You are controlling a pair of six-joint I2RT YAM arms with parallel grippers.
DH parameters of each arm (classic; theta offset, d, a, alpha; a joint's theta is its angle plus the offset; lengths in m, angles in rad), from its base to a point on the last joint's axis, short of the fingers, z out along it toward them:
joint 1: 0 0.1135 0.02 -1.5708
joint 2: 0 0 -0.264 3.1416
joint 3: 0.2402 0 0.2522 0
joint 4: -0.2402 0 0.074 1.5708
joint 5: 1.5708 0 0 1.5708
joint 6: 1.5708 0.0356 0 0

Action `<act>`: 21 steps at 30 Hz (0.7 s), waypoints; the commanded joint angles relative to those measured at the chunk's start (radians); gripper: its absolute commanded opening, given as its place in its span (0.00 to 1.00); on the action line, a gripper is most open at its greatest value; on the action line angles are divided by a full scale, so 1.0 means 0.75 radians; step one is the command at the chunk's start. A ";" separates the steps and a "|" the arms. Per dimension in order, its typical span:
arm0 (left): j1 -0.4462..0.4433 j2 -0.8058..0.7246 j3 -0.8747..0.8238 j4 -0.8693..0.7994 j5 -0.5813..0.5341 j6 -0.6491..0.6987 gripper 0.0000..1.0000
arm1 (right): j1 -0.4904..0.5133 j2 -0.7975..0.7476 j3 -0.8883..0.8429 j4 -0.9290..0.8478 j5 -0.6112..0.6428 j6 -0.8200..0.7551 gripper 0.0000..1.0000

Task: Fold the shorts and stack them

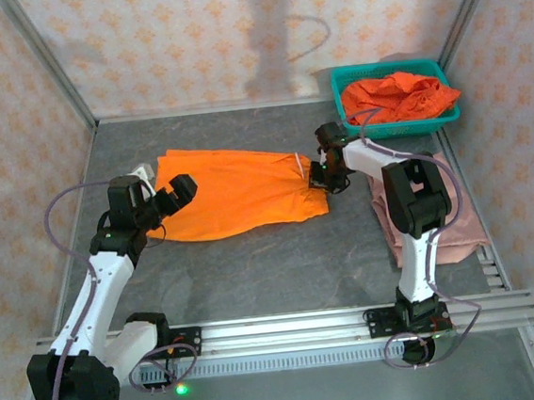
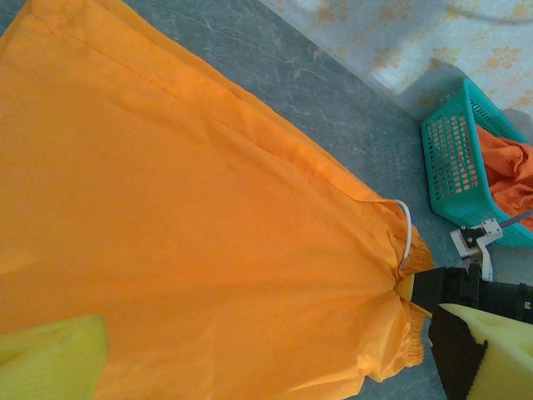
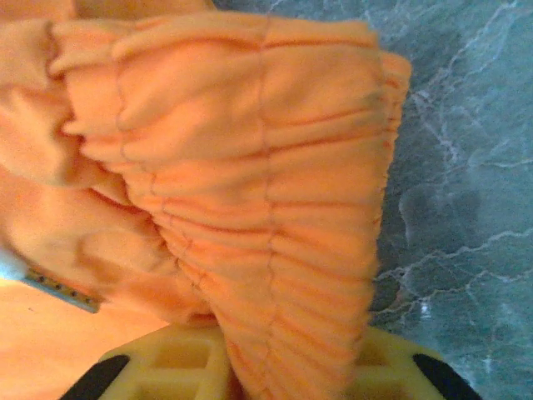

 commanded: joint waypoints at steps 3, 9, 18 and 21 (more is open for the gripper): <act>-0.015 -0.006 0.040 0.003 -0.009 0.039 1.00 | 0.010 0.002 0.039 -0.106 0.190 -0.049 0.06; -0.015 -0.018 0.043 -0.010 -0.019 0.043 1.00 | 0.023 -0.095 0.167 -0.304 0.401 -0.161 0.00; -0.015 -0.019 0.045 -0.006 -0.016 0.035 1.00 | 0.042 -0.107 0.283 -0.464 0.583 -0.270 0.00; -0.015 -0.029 0.044 -0.016 -0.016 0.037 1.00 | 0.046 -0.105 0.327 -0.514 0.642 -0.303 0.00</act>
